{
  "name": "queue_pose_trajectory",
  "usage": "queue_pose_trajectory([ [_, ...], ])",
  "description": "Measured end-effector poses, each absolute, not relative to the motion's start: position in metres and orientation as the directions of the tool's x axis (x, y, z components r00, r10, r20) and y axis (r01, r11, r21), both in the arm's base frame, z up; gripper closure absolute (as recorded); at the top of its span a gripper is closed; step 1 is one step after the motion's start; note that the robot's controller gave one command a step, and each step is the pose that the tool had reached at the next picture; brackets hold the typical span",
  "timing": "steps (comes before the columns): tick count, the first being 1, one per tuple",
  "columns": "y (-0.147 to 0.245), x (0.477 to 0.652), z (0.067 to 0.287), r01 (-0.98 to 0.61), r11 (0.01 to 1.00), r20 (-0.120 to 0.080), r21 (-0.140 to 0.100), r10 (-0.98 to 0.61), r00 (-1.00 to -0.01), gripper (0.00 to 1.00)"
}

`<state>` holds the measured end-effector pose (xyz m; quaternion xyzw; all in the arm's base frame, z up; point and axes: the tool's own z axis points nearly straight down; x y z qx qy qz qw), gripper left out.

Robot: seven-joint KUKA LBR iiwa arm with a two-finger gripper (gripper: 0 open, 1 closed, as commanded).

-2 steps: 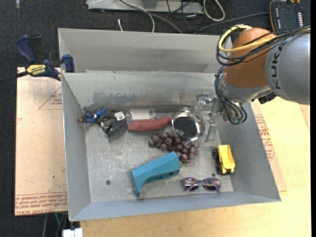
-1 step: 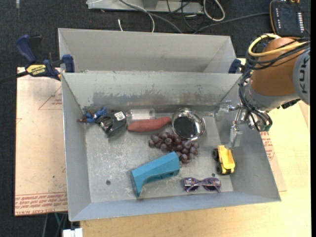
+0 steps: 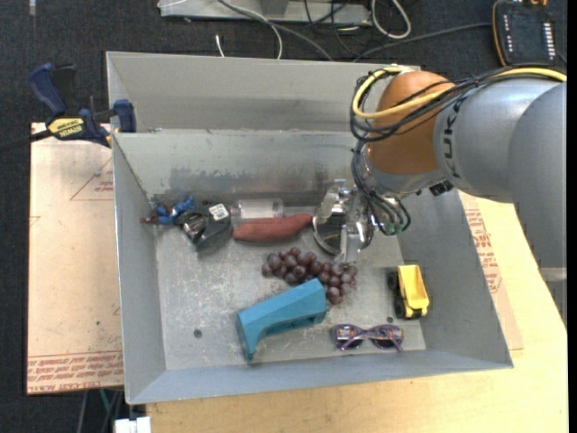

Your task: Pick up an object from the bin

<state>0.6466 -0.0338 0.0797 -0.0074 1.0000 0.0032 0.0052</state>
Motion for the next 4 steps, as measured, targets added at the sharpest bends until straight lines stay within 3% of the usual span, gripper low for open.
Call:
queue_pose_trajectory([
  [1,-0.047,0.537,0.087,-0.106,0.994,-0.013,-0.004,-0.106,-0.994,0.00],
  [2,-0.038,0.609,0.074,-0.029,1.000,-0.015,0.001,-0.029,-0.999,0.00],
  [3,0.020,0.543,0.071,-0.287,0.958,-0.013,-0.006,-0.288,-0.958,1.00],
  [4,0.021,0.543,0.071,-0.288,0.958,-0.013,-0.006,-0.288,-0.957,1.00],
])
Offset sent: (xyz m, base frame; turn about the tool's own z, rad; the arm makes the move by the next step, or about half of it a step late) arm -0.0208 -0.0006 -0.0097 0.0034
